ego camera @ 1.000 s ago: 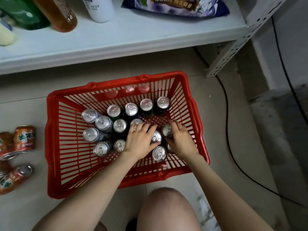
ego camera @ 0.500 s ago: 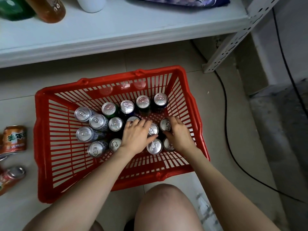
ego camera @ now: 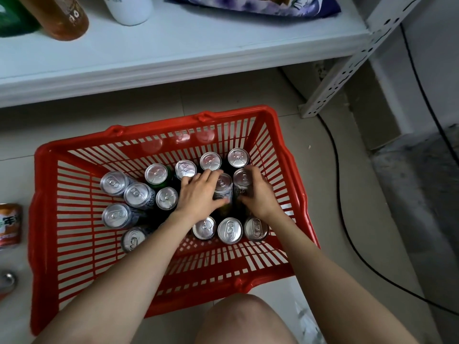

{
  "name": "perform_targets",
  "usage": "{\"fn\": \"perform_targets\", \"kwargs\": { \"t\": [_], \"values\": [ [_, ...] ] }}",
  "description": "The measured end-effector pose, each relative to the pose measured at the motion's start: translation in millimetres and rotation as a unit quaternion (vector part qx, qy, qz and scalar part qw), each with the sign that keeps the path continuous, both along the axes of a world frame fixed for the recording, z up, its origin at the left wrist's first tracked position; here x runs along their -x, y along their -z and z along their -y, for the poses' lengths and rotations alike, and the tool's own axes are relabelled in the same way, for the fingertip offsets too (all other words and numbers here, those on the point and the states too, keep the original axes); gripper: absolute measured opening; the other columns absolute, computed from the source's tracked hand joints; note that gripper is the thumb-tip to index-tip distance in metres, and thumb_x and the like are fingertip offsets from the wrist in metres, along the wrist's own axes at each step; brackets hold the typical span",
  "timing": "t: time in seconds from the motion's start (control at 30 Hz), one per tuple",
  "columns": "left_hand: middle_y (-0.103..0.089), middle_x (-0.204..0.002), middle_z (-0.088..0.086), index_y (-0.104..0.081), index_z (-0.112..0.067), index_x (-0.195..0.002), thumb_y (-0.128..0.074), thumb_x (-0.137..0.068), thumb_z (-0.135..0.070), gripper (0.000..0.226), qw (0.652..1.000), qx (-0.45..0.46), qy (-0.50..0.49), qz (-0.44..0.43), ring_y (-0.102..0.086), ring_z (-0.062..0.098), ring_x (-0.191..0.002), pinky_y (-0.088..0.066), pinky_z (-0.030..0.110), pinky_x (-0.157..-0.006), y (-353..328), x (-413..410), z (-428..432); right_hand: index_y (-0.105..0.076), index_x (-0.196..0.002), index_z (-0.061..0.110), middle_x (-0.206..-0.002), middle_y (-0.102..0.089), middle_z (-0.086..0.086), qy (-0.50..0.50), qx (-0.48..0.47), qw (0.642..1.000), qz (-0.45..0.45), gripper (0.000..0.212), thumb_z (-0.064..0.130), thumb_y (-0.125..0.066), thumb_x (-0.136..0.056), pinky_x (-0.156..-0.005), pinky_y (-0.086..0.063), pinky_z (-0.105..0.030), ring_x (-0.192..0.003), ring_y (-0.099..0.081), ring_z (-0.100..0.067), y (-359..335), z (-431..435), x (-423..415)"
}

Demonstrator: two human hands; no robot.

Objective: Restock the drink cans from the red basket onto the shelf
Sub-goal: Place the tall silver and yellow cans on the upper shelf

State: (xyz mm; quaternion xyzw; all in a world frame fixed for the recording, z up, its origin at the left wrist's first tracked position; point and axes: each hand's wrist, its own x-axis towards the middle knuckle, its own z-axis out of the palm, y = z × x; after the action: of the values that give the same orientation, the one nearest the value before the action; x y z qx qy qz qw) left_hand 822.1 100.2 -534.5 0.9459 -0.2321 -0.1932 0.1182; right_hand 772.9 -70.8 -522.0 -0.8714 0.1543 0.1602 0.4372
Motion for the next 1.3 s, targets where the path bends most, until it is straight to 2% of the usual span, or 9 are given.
{"fn": "perform_targets", "kwargs": {
  "t": [0.2, 0.37, 0.47, 0.67, 0.83, 0.97, 1.07, 1.2, 1.3],
  "values": [
    [-0.069, -0.097, -0.002, -0.036, -0.026, -0.133, -0.076, -0.071, -0.057, 0.080, 0.999, 0.028, -0.030, -0.022, -0.063, 0.024, -0.093, -0.027, 0.035, -0.096, 3.5, 2.4, 0.0, -0.033, -0.136, 0.014, -0.112, -0.055, 0.004, 0.053, -0.052, 0.997, 0.001, 0.079, -0.008, -0.074, -0.072, -0.075, -0.040, -0.008, -0.107, -0.055, -0.014, 9.6, -0.3, -3.9],
    [-0.046, -0.062, -0.015, -0.042, -0.024, -0.121, -0.086, -0.064, -0.045, 0.075, 0.994, 0.086, -0.048, -0.047, -0.054, 0.022, -0.071, -0.035, 0.033, -0.080, -2.9, 2.4, -0.9, -0.035, -0.131, 0.012, -0.108, -0.054, 0.005, 0.062, -0.053, 0.997, -0.015, 0.078, -0.006, -0.079, -0.069, -0.067, -0.041, -0.005, -0.102, -0.054, -0.011, 2.1, -0.9, -1.0],
    [-0.058, -0.075, -0.009, -0.044, -0.023, -0.121, -0.089, -0.063, -0.038, 0.075, 0.987, 0.136, -0.067, -0.053, -0.057, 0.021, -0.069, -0.034, 0.030, -0.064, -10.2, 5.8, -4.9, -0.039, -0.124, 0.013, -0.103, -0.055, 0.007, 0.067, -0.047, 0.997, -0.010, 0.073, -0.004, -0.081, -0.066, -0.070, -0.045, -0.009, -0.099, -0.058, -0.013, -8.7, -0.1, 1.8],
    [-0.061, -0.093, -0.010, -0.042, -0.028, -0.123, -0.088, -0.066, -0.032, 0.073, 0.974, 0.183, -0.102, -0.083, -0.057, 0.017, -0.076, -0.037, 0.028, -0.064, -49.0, 9.2, -7.4, -0.041, -0.113, 0.019, -0.093, -0.054, 0.015, 0.075, -0.034, 0.996, 0.025, 0.066, 0.000, -0.081, -0.063, -0.063, -0.041, -0.006, -0.085, -0.054, -0.005, -47.0, -0.1, 3.4],
    [-0.065, -0.110, -0.010, -0.042, -0.035, -0.120, -0.088, -0.066, -0.030, 0.071, 0.963, 0.212, -0.129, -0.103, -0.062, 0.019, -0.093, -0.049, 0.033, -0.078, -97.2, 11.3, -13.0, -0.043, -0.112, 0.020, -0.105, -0.061, 0.003, 0.071, -0.037, 0.996, 0.026, 0.067, 0.003, -0.082, -0.060, -0.081, -0.050, -0.031, -0.098, -0.061, -0.019, -96.0, -1.3, 4.1],
    [-0.062, -0.109, -0.017, -0.044, -0.034, -0.117, -0.088, -0.065, -0.021, 0.069, 0.945, 0.255, -0.162, -0.129, -0.059, 0.010, -0.100, -0.045, 0.028, -0.084, -149.0, 16.2, -19.2, -0.044, -0.110, 0.020, -0.100, -0.060, 0.008, 0.076, -0.054, 0.995, 0.031, 0.066, 0.001, -0.083, -0.061, -0.067, -0.039, -0.003, -0.089, -0.058, -0.009, -148.5, -4.8, 7.9],
    [-0.059, -0.110, -0.017, -0.047, -0.031, -0.118, -0.089, -0.062, -0.018, 0.071, 0.927, 0.271, -0.210, -0.149, -0.055, 0.007, -0.106, -0.040, 0.020, -0.086, -190.8, 20.1, -24.2, -0.045, -0.109, 0.019, -0.096, -0.058, 0.017, 0.082, -0.082, 0.993, 0.031, 0.066, -0.001, -0.084, -0.059, -0.066, -0.041, -0.001, -0.085, -0.057, 0.004, -193.6, -5.5, 10.7],
    [-0.060, -0.106, -0.017, -0.054, -0.023, -0.119, -0.091, -0.061, -0.018, 0.068, 0.913, 0.266, -0.250, -0.184, -0.055, 0.007, -0.105, -0.036, 0.009, -0.077, -252.9, 25.6, -30.2, -0.050, -0.110, 0.020, -0.102, -0.064, 0.010, 0.084, -0.108, 0.990, 0.032, 0.067, 0.000, -0.084, -0.056, -0.079, -0.052, -0.020, -0.093, -0.062, -0.004, -254.7, -7.8, 14.1],
    [-0.062, -0.120, -0.010, -0.055, -0.020, -0.127, -0.092, -0.057, -0.022, 0.079, 0.903, 0.265, -0.267, -0.206, -0.055, 0.009, -0.114, -0.041, 0.021, -0.094, -300.0, 30.8, -37.5, -0.051, -0.105, 0.024, -0.101, -0.065, 0.008, 0.081, -0.131, 0.987, 0.032, 0.066, 0.003, -0.085, -0.053, -0.085, -0.056, -0.037, -0.095, -0.064, -0.009, -301.1, -8.3, 19.2]
  ]
}}
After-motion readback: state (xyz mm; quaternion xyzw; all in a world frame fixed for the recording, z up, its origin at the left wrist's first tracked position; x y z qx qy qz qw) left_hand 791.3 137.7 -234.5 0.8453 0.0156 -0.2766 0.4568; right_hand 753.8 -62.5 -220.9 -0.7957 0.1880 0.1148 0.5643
